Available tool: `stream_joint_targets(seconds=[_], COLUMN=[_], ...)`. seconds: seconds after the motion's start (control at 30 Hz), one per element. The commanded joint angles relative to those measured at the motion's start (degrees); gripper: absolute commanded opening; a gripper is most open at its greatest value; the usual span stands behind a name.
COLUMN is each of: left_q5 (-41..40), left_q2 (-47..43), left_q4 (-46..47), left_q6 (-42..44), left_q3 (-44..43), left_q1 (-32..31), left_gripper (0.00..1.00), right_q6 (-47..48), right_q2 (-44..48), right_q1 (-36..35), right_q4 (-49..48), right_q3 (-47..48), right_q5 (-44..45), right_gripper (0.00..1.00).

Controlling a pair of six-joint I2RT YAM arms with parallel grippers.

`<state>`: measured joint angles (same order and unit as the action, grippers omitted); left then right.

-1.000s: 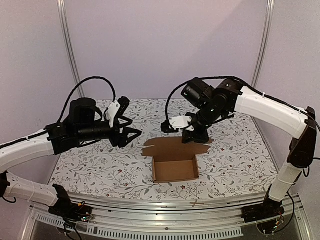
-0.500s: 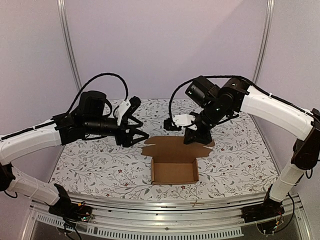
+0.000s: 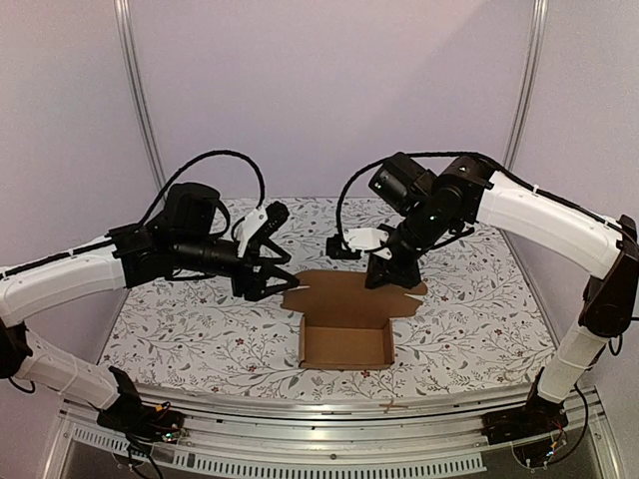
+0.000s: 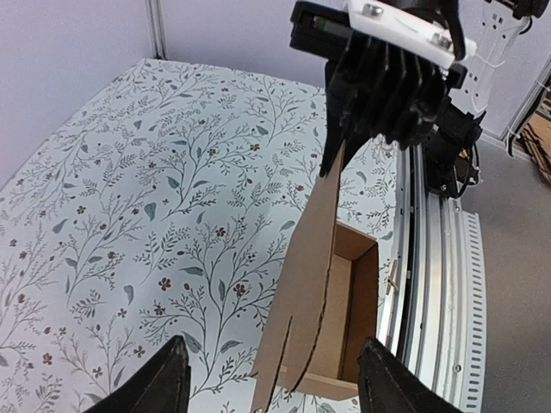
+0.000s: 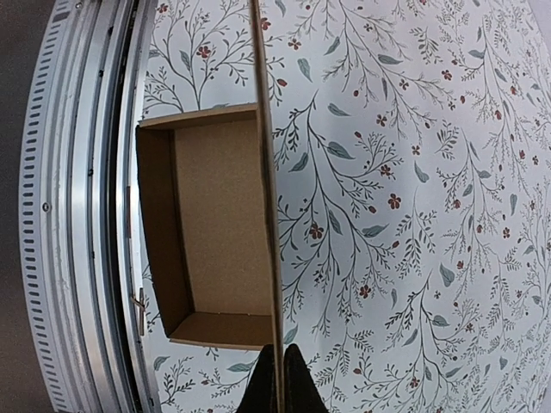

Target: Fold the paper box

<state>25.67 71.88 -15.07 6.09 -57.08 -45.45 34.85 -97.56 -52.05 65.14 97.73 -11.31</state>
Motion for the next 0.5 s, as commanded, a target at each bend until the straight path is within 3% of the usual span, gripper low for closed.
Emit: stream_joint_targets(seconds=[0.0, 0.17, 0.47], left_q5=[-3.0, -2.3, 1.9], left_q2=[-2.7, 3.4, 3.6], left_q4=[-3.2, -8.3, -5.0], left_q6=[0.9, 0.6, 1.0], left_q3=[-1.3, -5.8, -5.4], left_q1=[2.8, 3.2, -0.1], left_gripper=[0.66, 0.60, 0.62], right_q6=[0.6, 0.5, -0.6], right_q2=[1.5, 1.3, -0.3], right_q1=[0.3, 0.4, 0.4], right_q4=[0.1, 0.3, 0.3], right_q3=[-0.8, -0.3, 1.8], right_q5=[-2.4, -2.3, -0.5], right_gripper=[0.00, 0.00, 0.00])
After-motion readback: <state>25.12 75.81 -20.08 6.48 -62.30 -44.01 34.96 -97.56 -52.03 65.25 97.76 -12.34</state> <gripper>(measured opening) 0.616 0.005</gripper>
